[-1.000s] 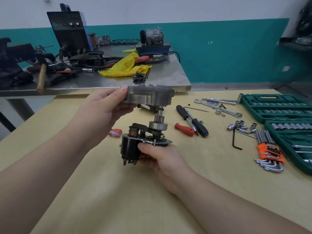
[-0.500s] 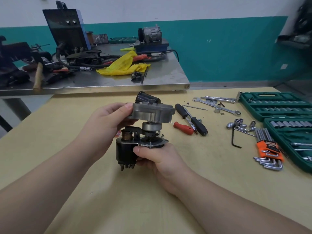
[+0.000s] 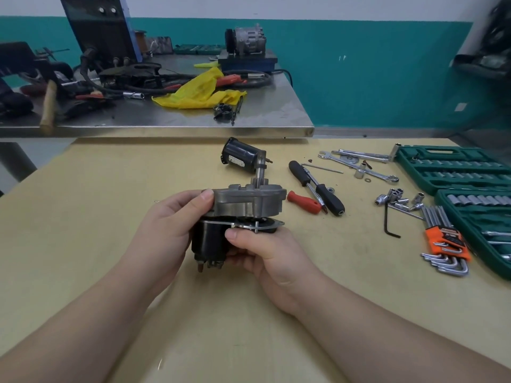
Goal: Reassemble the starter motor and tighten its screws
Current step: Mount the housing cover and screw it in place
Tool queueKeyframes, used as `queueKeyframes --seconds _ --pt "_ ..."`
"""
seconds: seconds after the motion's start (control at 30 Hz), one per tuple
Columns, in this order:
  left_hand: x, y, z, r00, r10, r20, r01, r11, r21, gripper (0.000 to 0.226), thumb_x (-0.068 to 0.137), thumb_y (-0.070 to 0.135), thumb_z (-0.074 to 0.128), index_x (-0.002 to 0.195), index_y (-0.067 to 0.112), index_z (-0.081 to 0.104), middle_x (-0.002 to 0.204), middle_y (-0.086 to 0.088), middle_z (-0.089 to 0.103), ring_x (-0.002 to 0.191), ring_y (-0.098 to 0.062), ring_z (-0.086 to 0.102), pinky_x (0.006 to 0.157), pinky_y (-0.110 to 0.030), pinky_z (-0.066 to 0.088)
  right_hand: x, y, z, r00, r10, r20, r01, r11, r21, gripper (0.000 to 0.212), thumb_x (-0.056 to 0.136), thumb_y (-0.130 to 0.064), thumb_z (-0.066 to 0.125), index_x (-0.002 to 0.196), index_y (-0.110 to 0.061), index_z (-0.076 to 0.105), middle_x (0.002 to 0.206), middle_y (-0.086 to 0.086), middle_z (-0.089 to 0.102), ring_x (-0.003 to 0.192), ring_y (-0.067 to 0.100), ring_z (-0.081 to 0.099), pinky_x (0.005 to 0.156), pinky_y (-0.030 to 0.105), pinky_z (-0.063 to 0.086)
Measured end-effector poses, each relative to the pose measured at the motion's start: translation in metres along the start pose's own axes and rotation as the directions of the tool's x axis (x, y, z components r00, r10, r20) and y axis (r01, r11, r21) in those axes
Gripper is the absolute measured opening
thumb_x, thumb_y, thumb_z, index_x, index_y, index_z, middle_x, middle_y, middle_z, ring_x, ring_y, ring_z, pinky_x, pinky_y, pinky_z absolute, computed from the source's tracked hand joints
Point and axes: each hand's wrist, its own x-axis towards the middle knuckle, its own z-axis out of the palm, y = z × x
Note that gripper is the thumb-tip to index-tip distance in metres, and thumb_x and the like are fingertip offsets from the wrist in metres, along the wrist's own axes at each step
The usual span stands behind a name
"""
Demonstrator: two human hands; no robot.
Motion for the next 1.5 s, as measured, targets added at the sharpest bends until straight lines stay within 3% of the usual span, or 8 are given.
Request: queueKeyframes --seconds 0.13,0.23,0.33,0.57,0.7,0.9,1.1,1.5 --pt "-0.0009 -0.0039 -0.0043 1.0 0.018 0.018 -0.019 0.999 0.033 0.045 0.093 0.043 0.068 0.117 0.007 0.079 0.114 -0.018 0.08 0.099 -0.029 0.074 0.077 -0.028 0.056 0.0014 0.0029 -0.0019 1.0 -0.001 0.013 0.002 1.0 -0.025 0.037 0.084 -0.014 0.079 0.12 -0.013 0.079 0.117 0.018 0.078 0.096 0.028 0.077 0.082 0.041 0.063" --pt "-0.0005 -0.0049 -0.0067 0.999 0.034 0.025 -0.035 0.999 0.035 0.042 0.093 0.041 0.068 0.116 0.008 0.08 0.115 -0.017 0.08 0.106 -0.035 0.076 0.088 -0.039 0.057 0.0025 0.0044 -0.0028 1.0 -0.001 0.019 0.002 0.998 -0.063 0.042 0.084 -0.015 0.079 0.126 -0.012 0.076 0.12 0.018 0.078 0.1 0.031 0.076 0.089 0.05 0.062" --pt "0.0 -0.0045 -0.0084 0.999 0.044 0.016 -0.045 0.998 0.046 0.04 0.093 0.04 0.068 0.115 0.009 0.081 0.115 -0.016 0.081 0.112 -0.038 0.075 0.099 -0.048 0.055 0.0025 0.0049 -0.0025 1.0 -0.003 0.025 0.005 0.998 -0.063 0.041 0.084 -0.016 0.079 0.125 -0.014 0.076 0.12 0.018 0.077 0.1 0.03 0.076 0.085 0.046 0.063" --pt "-0.0007 -0.0042 -0.0086 0.998 0.058 0.005 -0.058 0.998 0.008 0.045 0.091 0.039 0.071 0.117 0.003 0.078 0.116 -0.021 0.079 0.112 -0.044 0.073 0.094 -0.043 0.056 0.0011 0.0038 -0.0016 1.0 -0.002 0.029 0.005 0.997 -0.081 0.041 0.084 -0.015 0.077 0.124 -0.01 0.076 0.122 0.022 0.076 0.099 0.032 0.075 0.089 0.05 0.06" --pt "-0.0012 -0.0028 -0.0079 0.998 0.063 -0.002 -0.063 0.998 -0.022 0.046 0.088 0.038 0.071 0.116 0.001 0.078 0.114 -0.023 0.079 0.103 -0.036 0.074 0.091 -0.043 0.057 0.0004 0.0035 -0.0004 1.0 -0.003 0.029 0.006 0.997 -0.076 0.041 0.082 -0.012 0.077 0.123 -0.008 0.075 0.118 0.022 0.077 0.096 0.029 0.075 0.086 0.046 0.062" --pt "-0.003 -0.0054 -0.0043 0.997 0.079 -0.017 -0.08 0.995 -0.059 0.04 0.087 0.04 0.074 0.109 0.007 0.082 0.109 -0.018 0.081 0.096 -0.028 0.076 0.076 -0.027 0.06 0.0003 0.0016 -0.0001 0.999 0.005 0.034 -0.003 0.998 -0.068 0.046 0.082 -0.011 0.076 0.127 -0.005 0.073 0.12 0.023 0.076 0.098 0.031 0.076 0.084 0.045 0.064" --pt "-0.002 -0.0076 -0.0042 0.996 0.079 -0.033 -0.081 0.995 -0.051 0.037 0.097 0.034 0.071 0.117 0.004 0.079 0.117 -0.02 0.08 0.115 -0.043 0.073 0.102 -0.051 0.056 0.0006 0.0015 0.001 1.0 0.0 0.026 0.002 0.998 -0.063 0.041 0.082 -0.01 0.076 0.122 -0.006 0.075 0.114 0.02 0.078 0.093 0.029 0.076 0.081 0.043 0.065" --pt "-0.0029 -0.0096 -0.0014 0.994 0.084 -0.068 -0.086 0.995 -0.041 0.034 0.098 0.035 0.069 0.114 0.008 0.082 0.115 -0.018 0.081 0.114 -0.042 0.074 0.106 -0.057 0.054 0.0006 0.0007 0.0015 1.0 0.005 0.021 -0.003 0.997 -0.08 0.032 0.082 -0.011 0.076 0.114 -0.013 0.078 0.107 0.014 0.079 0.089 0.026 0.076 0.078 0.04 0.064"
